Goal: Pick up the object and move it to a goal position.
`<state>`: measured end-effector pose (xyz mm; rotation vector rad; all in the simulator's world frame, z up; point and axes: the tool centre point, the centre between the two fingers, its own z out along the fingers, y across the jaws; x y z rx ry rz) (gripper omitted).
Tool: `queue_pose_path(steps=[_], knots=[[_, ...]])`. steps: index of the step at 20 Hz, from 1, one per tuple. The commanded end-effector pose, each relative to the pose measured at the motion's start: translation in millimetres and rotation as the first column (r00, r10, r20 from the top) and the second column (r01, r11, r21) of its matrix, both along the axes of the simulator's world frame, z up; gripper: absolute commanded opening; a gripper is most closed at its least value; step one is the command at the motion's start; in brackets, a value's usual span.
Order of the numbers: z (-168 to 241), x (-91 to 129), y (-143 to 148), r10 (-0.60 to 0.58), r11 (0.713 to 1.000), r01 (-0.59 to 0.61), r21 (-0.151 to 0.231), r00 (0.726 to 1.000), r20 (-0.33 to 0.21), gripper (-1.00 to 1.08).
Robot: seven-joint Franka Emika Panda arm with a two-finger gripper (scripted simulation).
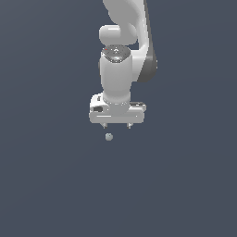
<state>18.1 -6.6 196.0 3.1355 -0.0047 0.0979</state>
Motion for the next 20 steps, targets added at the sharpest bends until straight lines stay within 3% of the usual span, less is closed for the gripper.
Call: queue_pose_path(steps=[1,10,20], knots=[[0.0,0.0,0.0,0.0,1.0,0.0,0.0,1.0,0.0,1.0],[8.4,-1.8,-30.5,-0.035,0.999,0.035,-0.005,0.999,0.013,1.0],[-6.9,-5.4,-32.0,-0.082,0.997,0.082,0.001,0.997,0.005,1.0]])
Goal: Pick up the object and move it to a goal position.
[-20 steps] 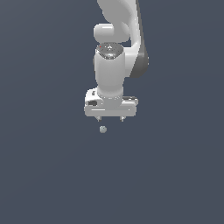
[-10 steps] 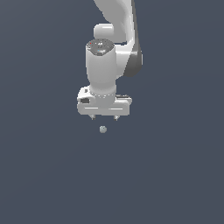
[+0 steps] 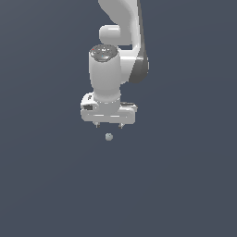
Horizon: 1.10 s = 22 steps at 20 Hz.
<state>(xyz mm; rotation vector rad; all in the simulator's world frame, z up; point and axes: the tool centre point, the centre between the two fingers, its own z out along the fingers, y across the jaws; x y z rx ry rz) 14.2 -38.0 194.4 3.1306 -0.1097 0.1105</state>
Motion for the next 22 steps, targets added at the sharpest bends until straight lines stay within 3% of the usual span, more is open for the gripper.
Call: queue_pose_path(steps=[1,7,15,22], knots=[[-9.6,-2.5,-0.9,-0.028,1.0,0.028,0.004,1.0,-0.006,1.0],[-45.6,-13.0,-4.4,-0.141,0.99,0.141,0.014,0.99,-0.026,1.0],[-99.6,-34.2,-11.3,-0.316,0.948,0.317,0.015,0.947,-0.057,1.0],[-121.2,-44.8,-14.6,-0.387,0.921,0.389,0.01,0.919,-0.069,1.0]])
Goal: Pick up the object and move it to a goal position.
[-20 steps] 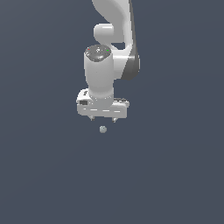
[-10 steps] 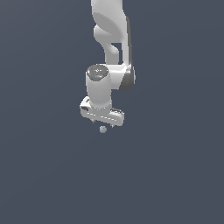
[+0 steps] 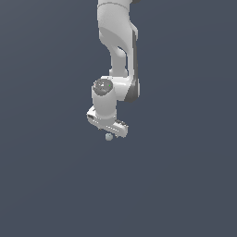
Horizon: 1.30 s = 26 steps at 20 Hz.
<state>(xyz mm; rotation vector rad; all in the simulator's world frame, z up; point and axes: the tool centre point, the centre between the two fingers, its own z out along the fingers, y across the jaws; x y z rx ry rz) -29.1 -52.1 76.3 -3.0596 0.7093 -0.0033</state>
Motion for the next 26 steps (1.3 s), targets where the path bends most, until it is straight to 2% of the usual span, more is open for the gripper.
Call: queue_pose_path(steps=[1,8,17,22,23,26], knots=[[-4.3,-2.1,-0.7,-0.017,1.0,0.017,0.0,1.0,-0.002,1.0],[-9.7,-2.4,-0.8,-0.016,1.0,0.016,0.0,1.0,-0.002,1.0],[-48.5,-3.7,-0.7,-0.02,1.0,0.02,0.0,1.0,-0.002,1.0],[-55.4,-2.9,-0.8,-0.021,1.0,0.021,0.0,1.0,-0.002,1.0],[-55.4,-2.9,-0.8,-0.021,1.0,0.021,0.0,1.0,-0.002,-1.0],[-55.4,-2.9,-0.8,-0.021,1.0,0.021,0.0,1.0,-0.002,-1.0]])
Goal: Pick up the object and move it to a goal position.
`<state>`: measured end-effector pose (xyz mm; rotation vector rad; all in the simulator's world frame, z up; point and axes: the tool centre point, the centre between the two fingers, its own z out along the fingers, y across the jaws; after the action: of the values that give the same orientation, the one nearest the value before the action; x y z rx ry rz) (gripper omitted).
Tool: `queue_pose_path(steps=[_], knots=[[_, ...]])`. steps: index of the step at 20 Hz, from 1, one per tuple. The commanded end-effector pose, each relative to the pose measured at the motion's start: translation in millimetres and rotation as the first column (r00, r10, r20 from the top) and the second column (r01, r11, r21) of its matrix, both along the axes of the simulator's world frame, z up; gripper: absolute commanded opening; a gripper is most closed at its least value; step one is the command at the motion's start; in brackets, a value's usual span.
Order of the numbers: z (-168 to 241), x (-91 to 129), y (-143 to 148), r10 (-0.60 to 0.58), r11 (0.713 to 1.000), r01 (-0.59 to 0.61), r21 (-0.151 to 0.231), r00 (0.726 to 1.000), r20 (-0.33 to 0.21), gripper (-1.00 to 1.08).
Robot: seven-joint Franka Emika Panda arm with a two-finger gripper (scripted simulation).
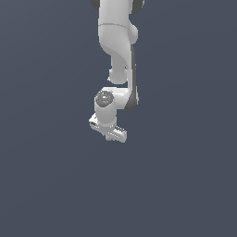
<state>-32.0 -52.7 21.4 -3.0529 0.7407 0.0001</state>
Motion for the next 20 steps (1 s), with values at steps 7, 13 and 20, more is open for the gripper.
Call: queue_pose_path(steps=[7,13,20], knots=[[0.0,0.2,-0.2,0.0,1.0,0.0,0.0,1.0,0.001,-1.0],[9.2,0.1,9.9,0.0,1.0,0.0,0.0,1.0,0.001,-1.0],[44.7,-0.3,48.8,0.0,1.0,0.0,0.0,1.0,0.001,-1.0]])
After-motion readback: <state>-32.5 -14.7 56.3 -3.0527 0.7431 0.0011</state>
